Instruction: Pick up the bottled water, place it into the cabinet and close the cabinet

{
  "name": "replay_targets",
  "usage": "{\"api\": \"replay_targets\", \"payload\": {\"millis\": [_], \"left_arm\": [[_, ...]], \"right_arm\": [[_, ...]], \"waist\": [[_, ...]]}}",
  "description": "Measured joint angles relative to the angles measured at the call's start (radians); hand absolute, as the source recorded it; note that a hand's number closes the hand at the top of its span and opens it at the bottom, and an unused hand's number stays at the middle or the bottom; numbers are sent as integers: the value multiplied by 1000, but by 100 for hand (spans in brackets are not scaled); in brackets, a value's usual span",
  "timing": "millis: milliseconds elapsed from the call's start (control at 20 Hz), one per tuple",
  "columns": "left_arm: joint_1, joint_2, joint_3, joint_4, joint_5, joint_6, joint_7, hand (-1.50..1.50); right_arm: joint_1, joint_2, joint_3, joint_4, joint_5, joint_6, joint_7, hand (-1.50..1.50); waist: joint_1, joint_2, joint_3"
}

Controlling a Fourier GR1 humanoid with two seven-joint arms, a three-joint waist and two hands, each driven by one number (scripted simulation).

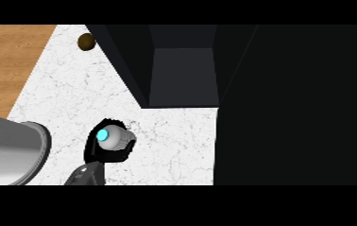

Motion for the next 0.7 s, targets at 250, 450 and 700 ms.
{"api": "replay_targets", "payload": {"millis": [250, 450, 700], "left_arm": [[26, -29, -41, -53, 33, 23, 0, 150], [25, -49, -111, -89, 110, 21, 37, 150], [12, -57, -243, -181, 236, 74, 121, 150]], "right_arm": [[-19, 7, 24, -3, 0, -13, 29, -150], [-10, -1, 15, -1, 0, -8, 19, -150], [-2, -6, 15, -1, -2, -1, 7, -150]], "waist": [[6, -1, 0], [2, -2, -3], [1, -4, -3]]}}
